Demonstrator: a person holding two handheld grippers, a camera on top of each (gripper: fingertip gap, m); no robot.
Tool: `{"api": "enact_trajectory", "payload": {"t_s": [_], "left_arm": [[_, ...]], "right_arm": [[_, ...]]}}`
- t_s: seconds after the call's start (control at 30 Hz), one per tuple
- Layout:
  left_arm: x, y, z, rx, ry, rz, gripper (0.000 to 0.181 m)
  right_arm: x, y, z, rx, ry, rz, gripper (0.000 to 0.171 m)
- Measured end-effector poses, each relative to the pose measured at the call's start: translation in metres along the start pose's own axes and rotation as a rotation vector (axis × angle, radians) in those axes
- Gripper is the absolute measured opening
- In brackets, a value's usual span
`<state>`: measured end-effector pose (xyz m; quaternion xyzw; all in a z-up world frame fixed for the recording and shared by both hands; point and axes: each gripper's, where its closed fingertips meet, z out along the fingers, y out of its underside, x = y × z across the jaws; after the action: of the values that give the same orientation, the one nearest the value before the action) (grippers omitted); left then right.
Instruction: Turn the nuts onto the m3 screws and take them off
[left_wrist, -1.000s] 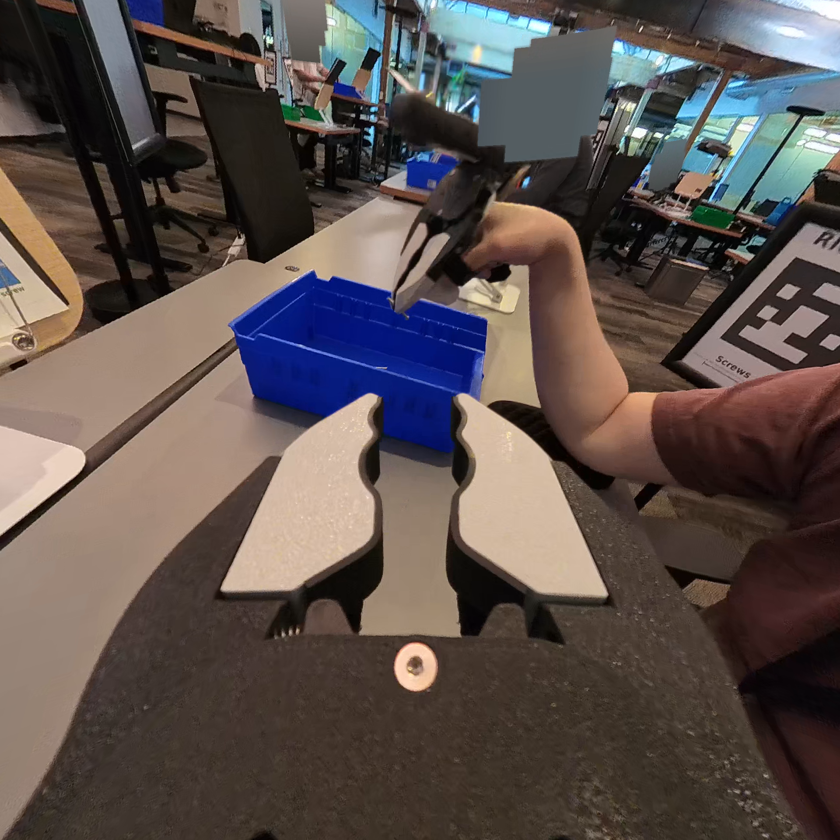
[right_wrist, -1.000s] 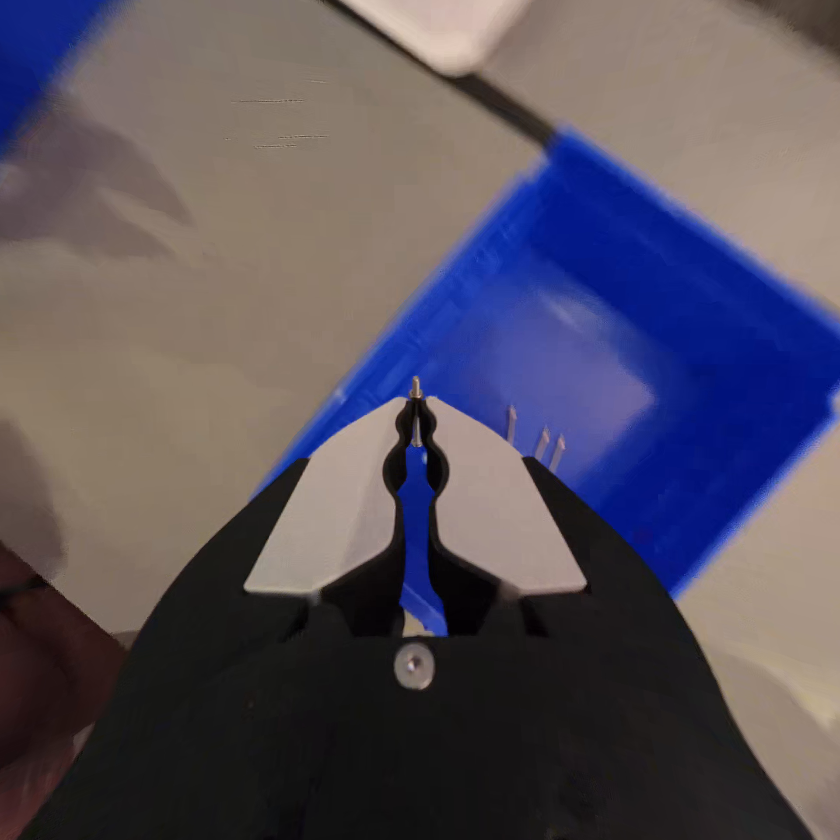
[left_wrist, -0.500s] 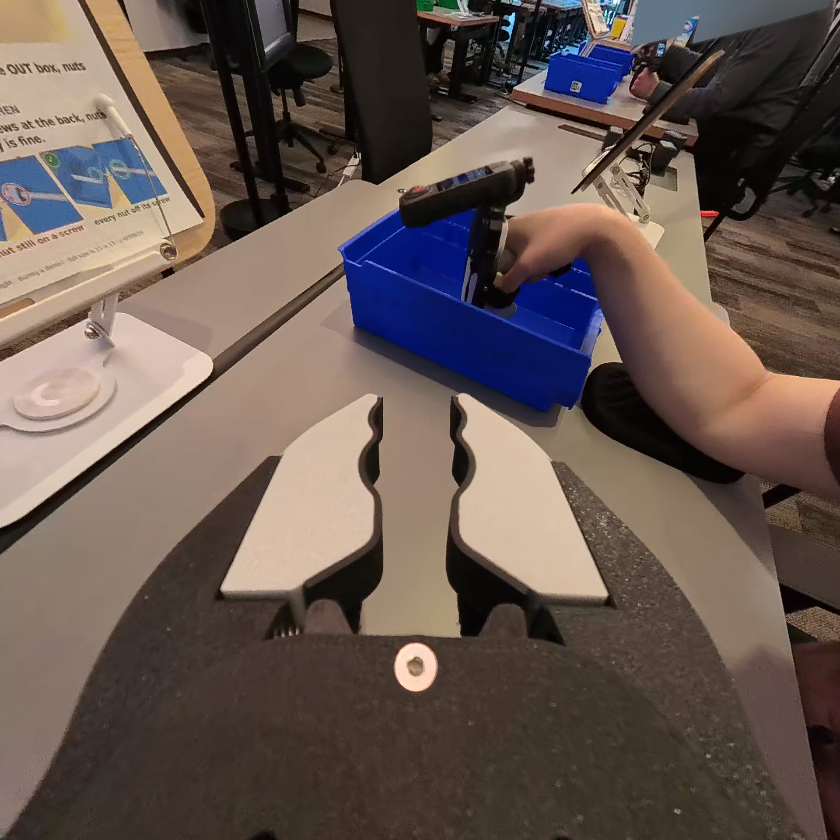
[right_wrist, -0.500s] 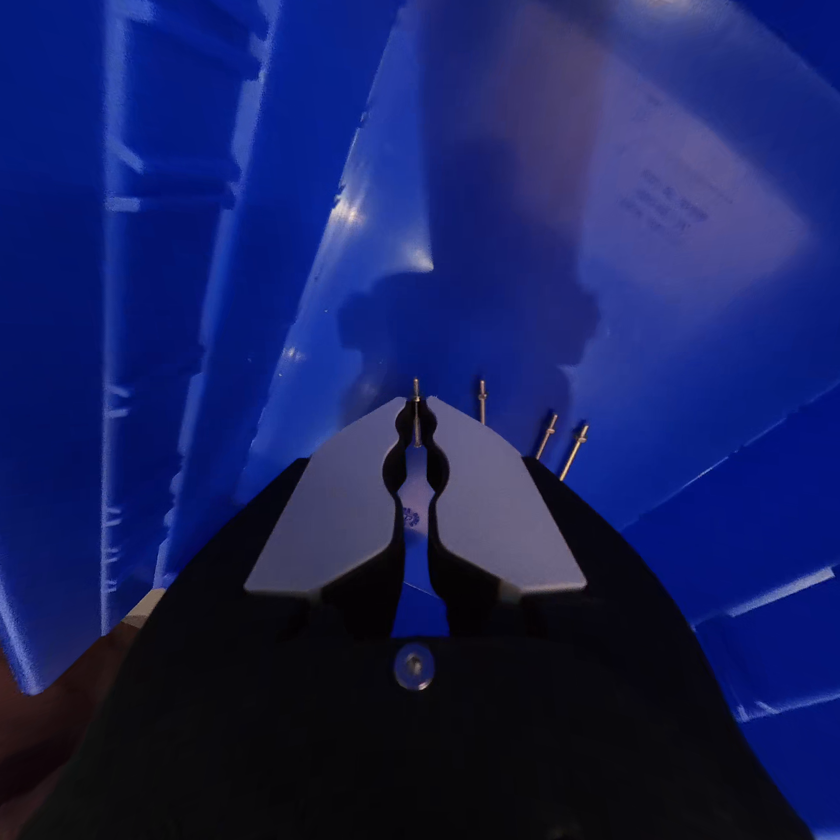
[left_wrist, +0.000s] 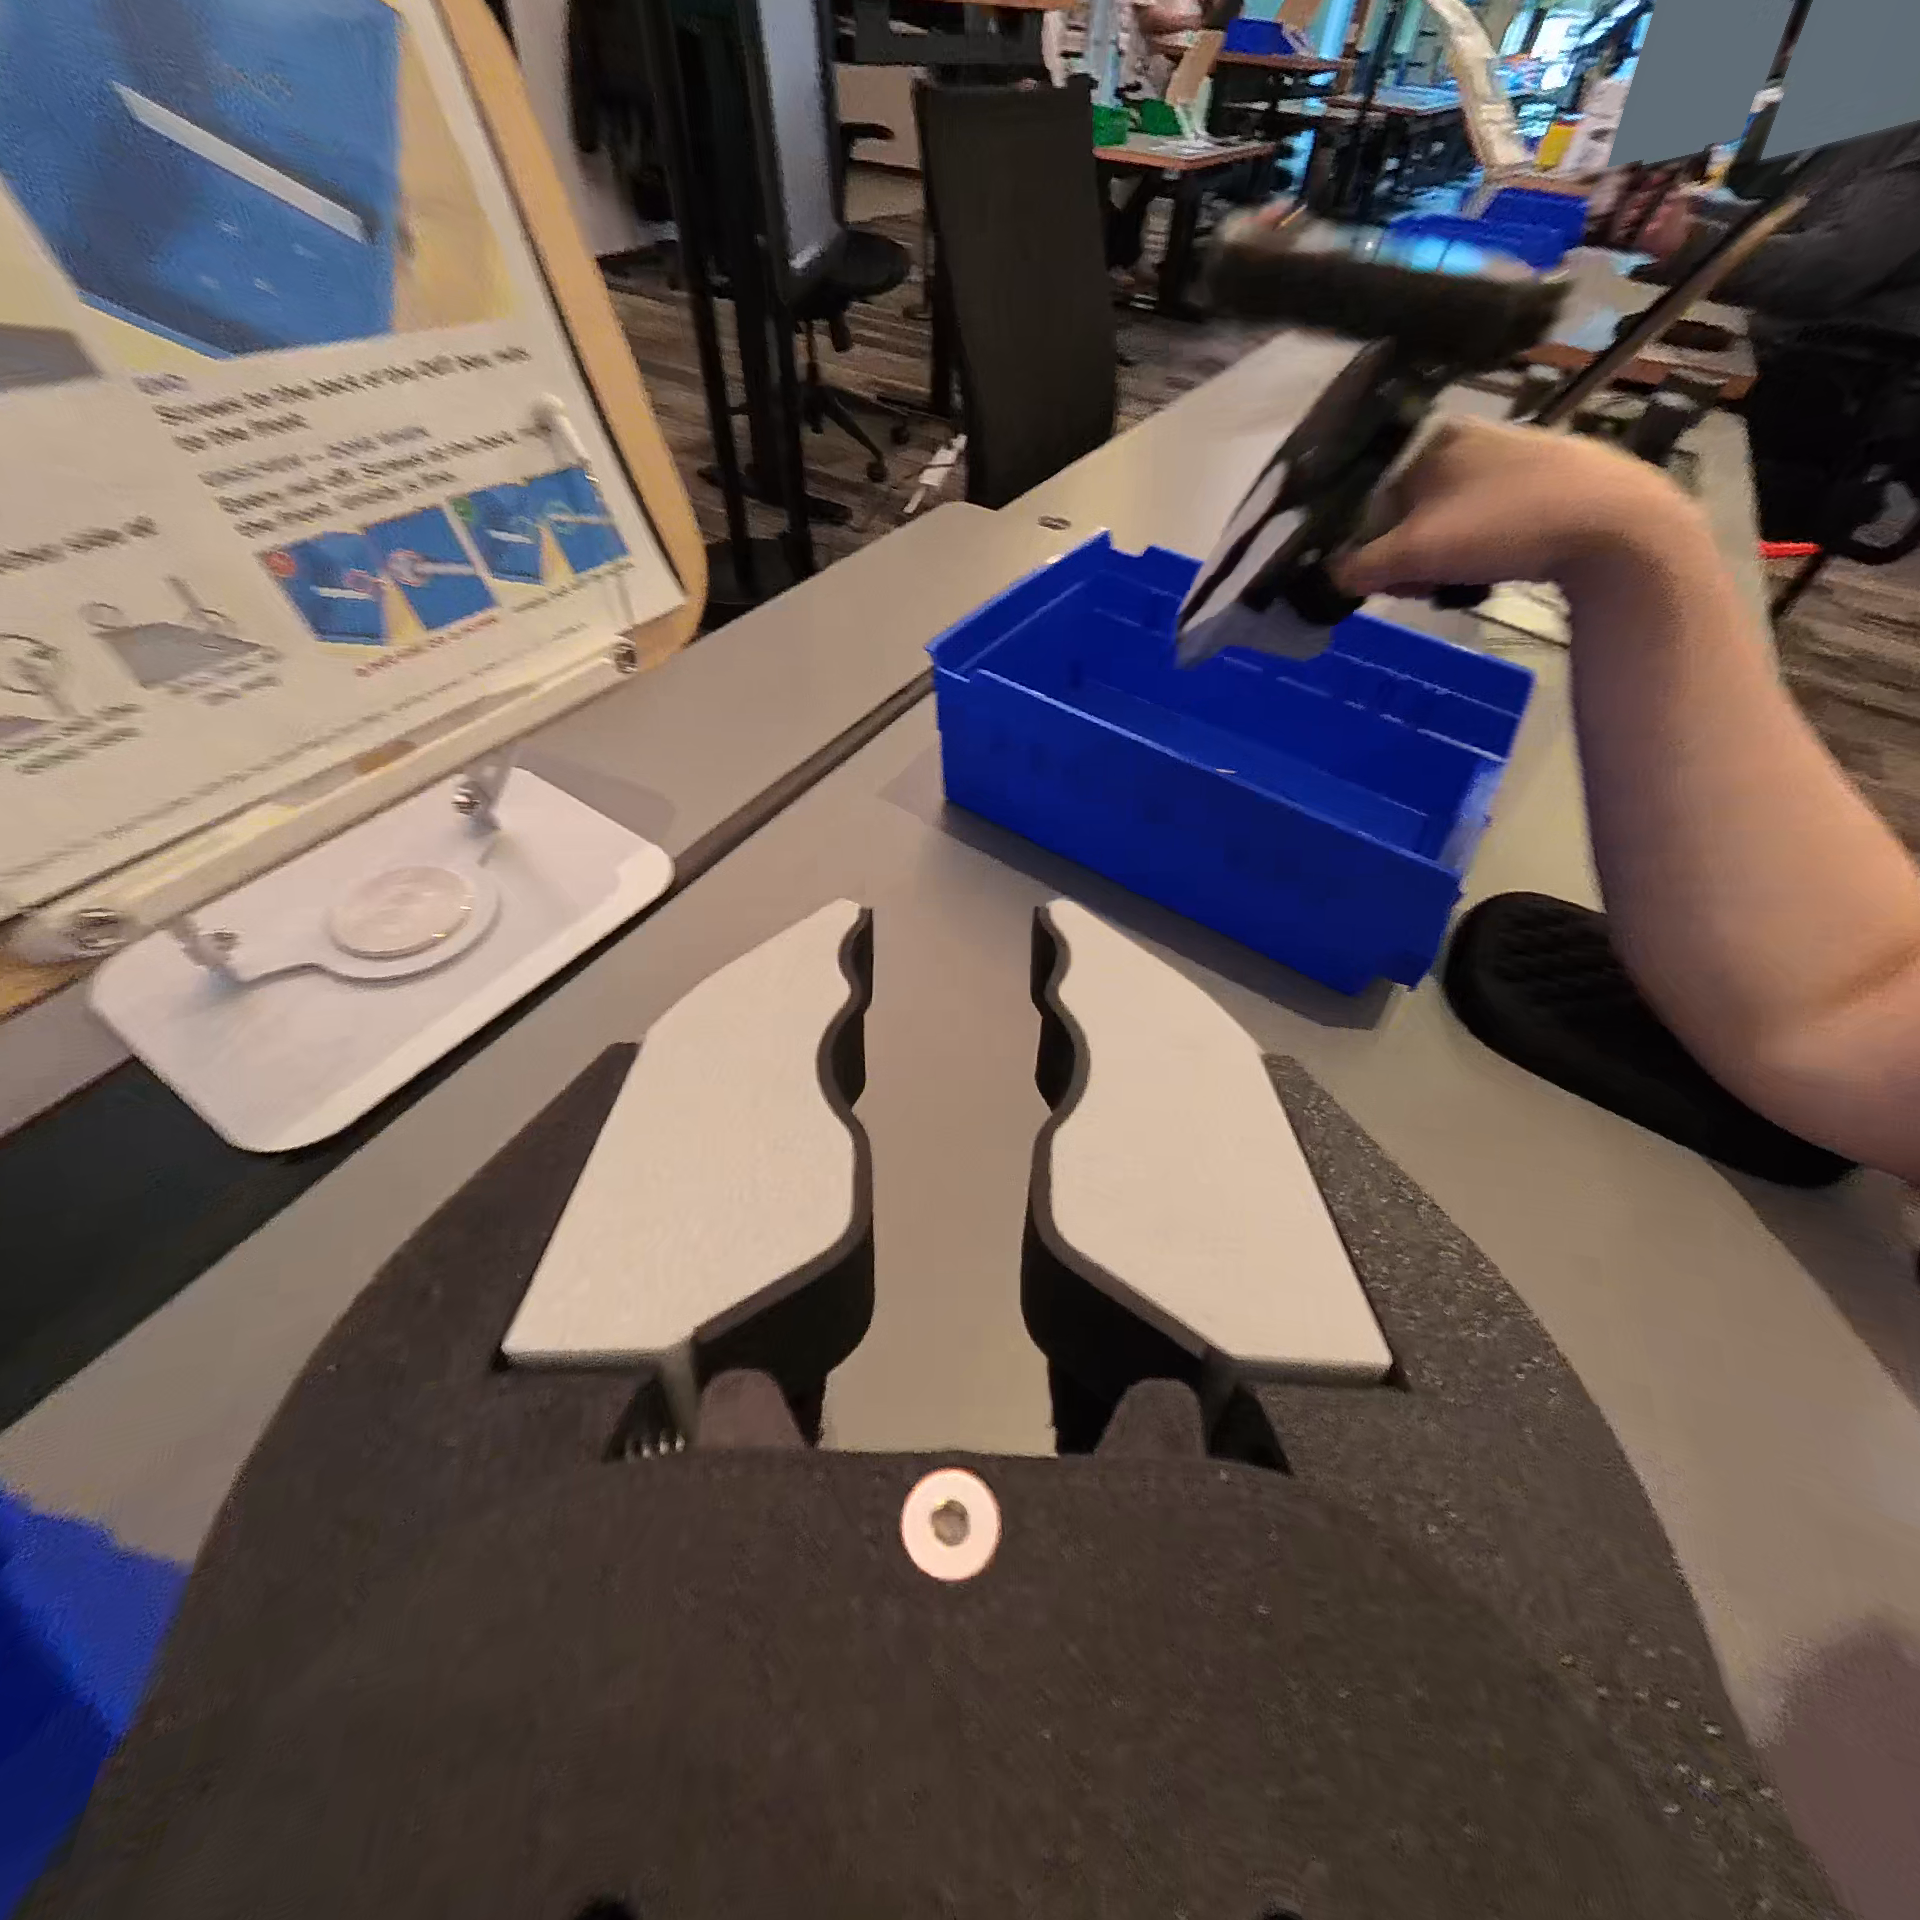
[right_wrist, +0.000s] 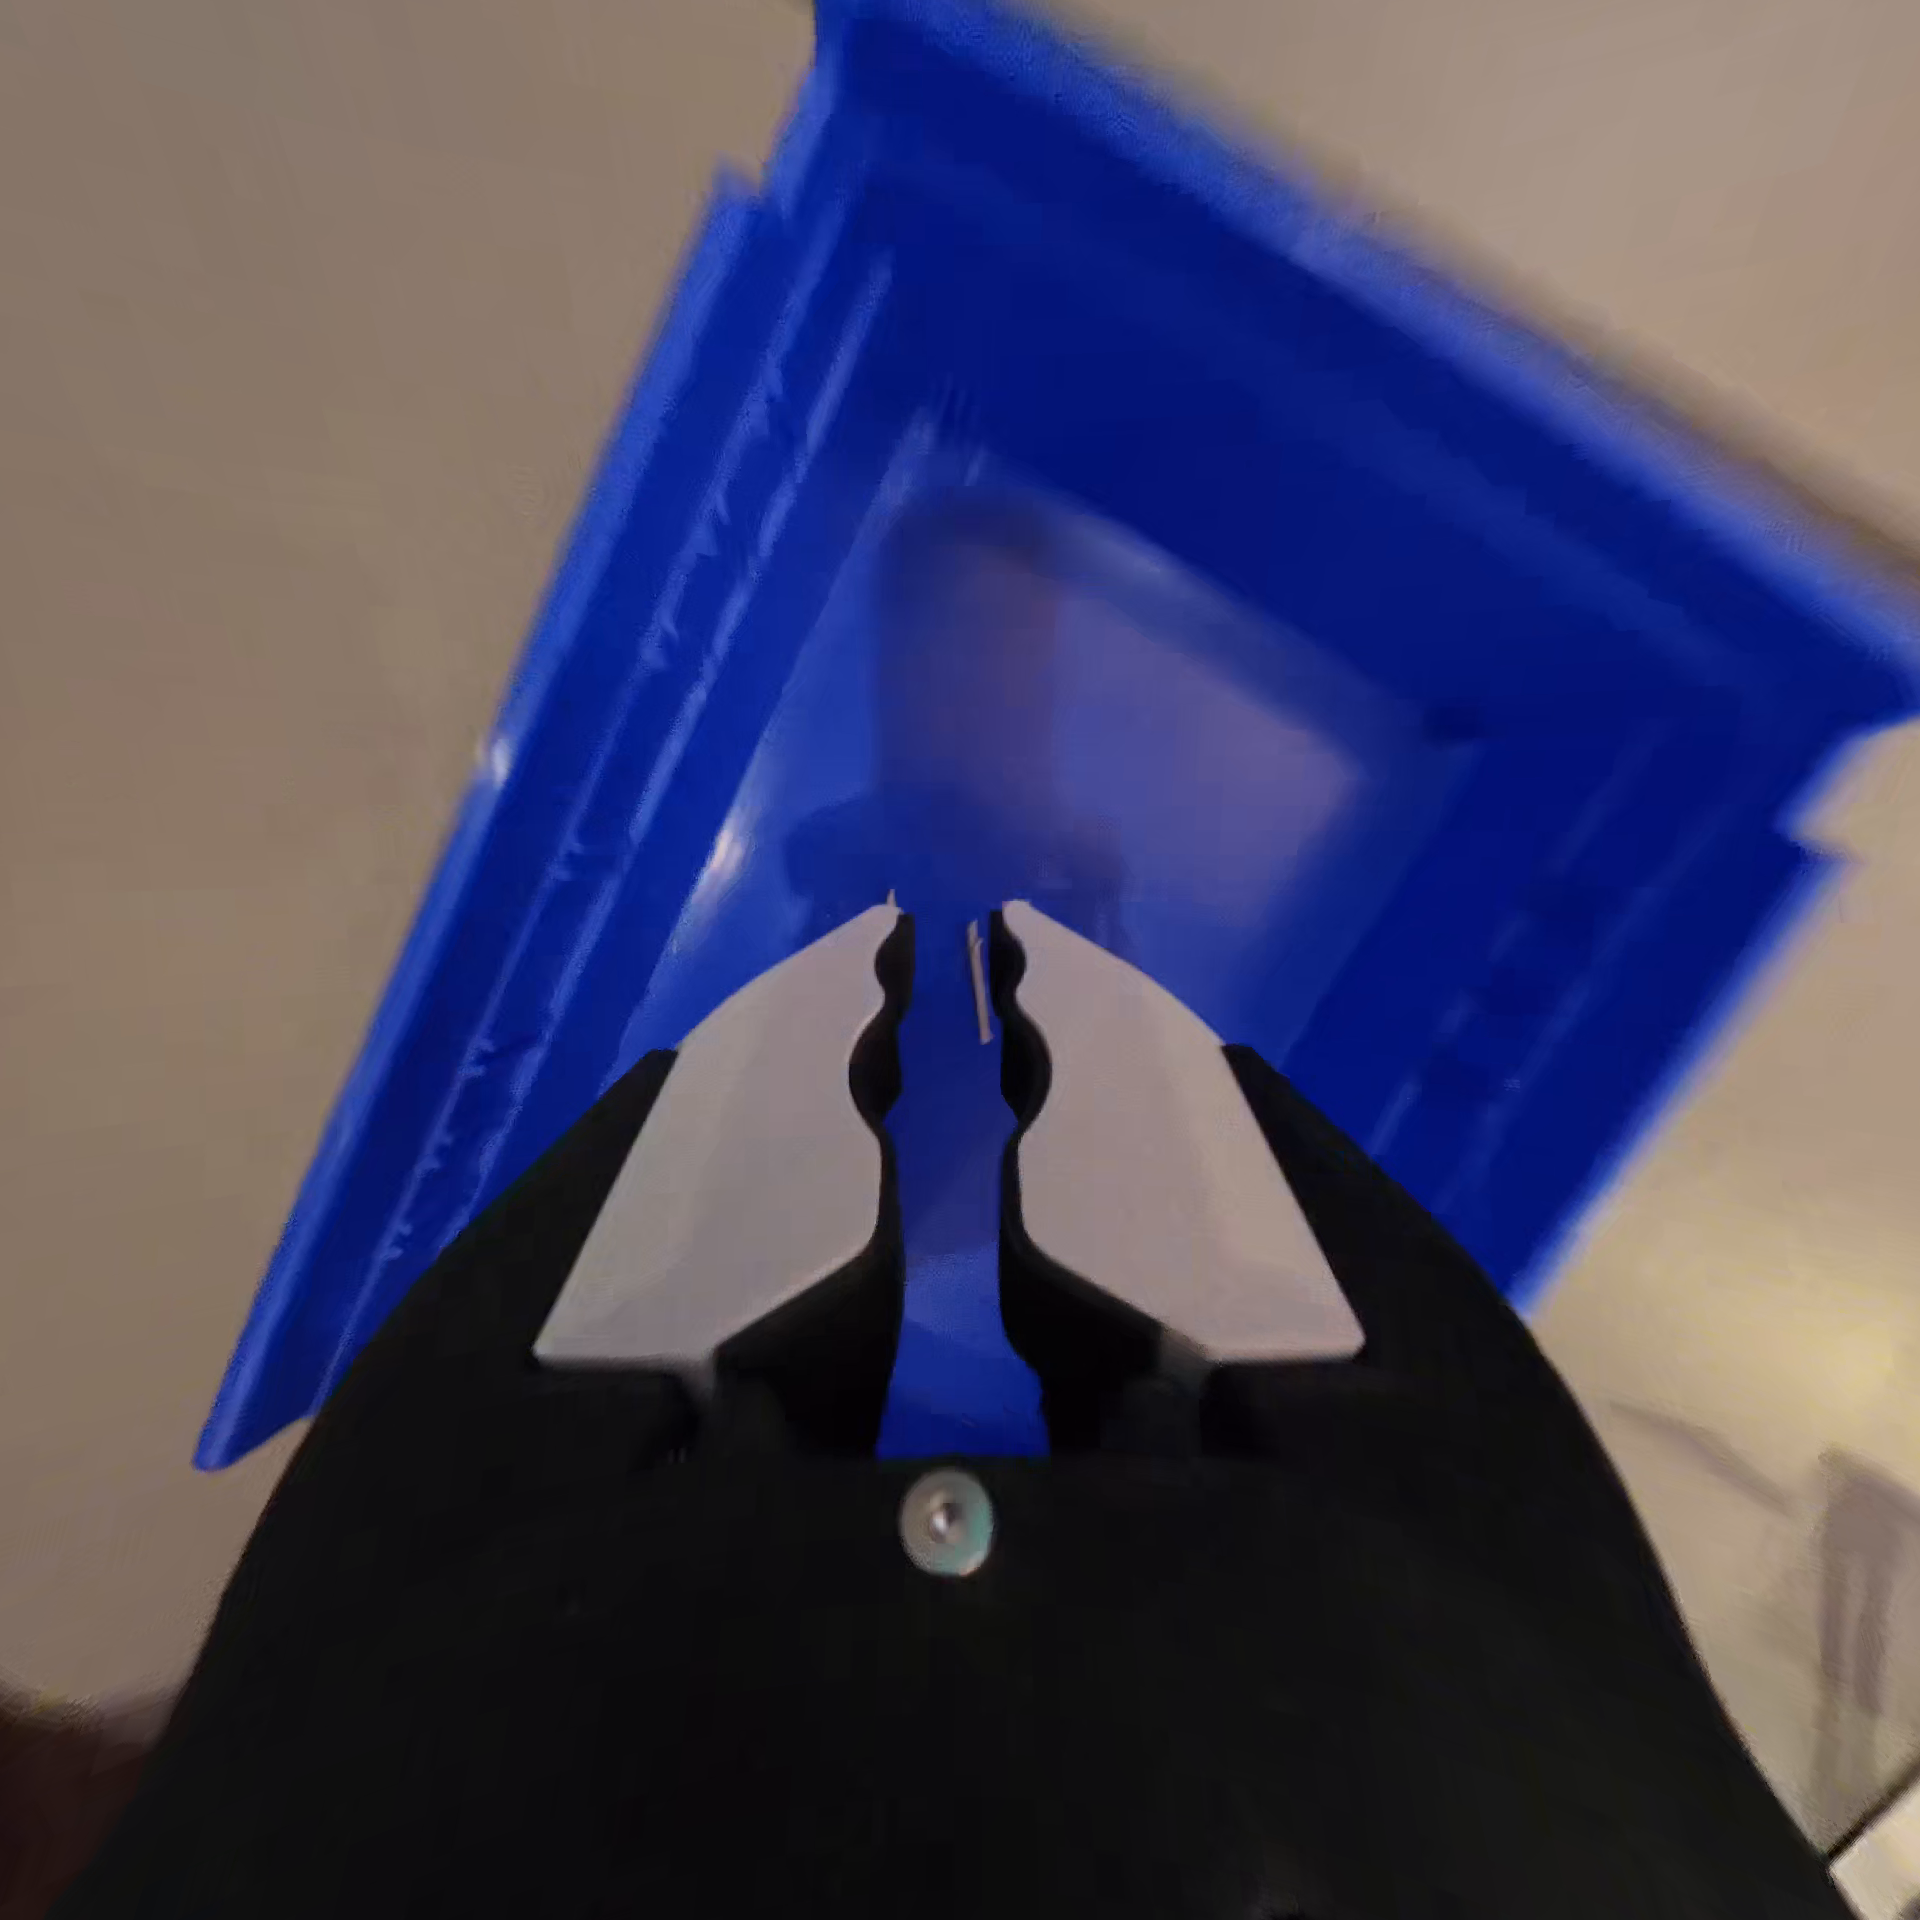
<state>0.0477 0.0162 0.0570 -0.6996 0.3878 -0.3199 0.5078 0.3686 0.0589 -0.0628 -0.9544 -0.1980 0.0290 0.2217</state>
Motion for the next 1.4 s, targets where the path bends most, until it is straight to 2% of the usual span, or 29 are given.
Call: {"api": "enact_trajectory", "payload": {"t_s": [0.17,0.27,0.4,0.5,0.67,1.27,1.4], "left_arm": [[-0.027,-0.005,-0.014,0.011,-0.155,0.049,0.031],[-0.033,-0.007,-0.018,0.033,-0.189,0.047,0.031],[-0.036,-0.005,-0.019,0.014,-0.212,0.053,0.031],[-0.035,-0.003,-0.018,0.002,-0.223,0.065,0.031],[-0.038,0.000,-0.017,-0.022,-0.253,0.088,0.031],[-0.028,0.009,-0.015,-0.059,-0.269,0.067,0.032],[-0.030,0.007,-0.011,-0.074,-0.319,0.093,0.033]], "right_arm": [[-0.021,-0.077,-0.076,0.479,0.216,-0.121,0.014],[-0.038,-0.107,-0.118,0.729,0.378,-0.156,0.016],[-0.064,-0.121,-0.144,0.888,0.530,-0.198,0.021],[-0.083,-0.127,-0.140,0.907,0.538,-0.222,0.028],[-0.104,-0.131,-0.131,0.898,0.525,-0.267,0.028],[-0.117,-0.122,-0.132,0.865,0.479,-0.223,0.028],[-0.127,-0.121,-0.127,0.844,0.438,-0.241,0.029]]}}
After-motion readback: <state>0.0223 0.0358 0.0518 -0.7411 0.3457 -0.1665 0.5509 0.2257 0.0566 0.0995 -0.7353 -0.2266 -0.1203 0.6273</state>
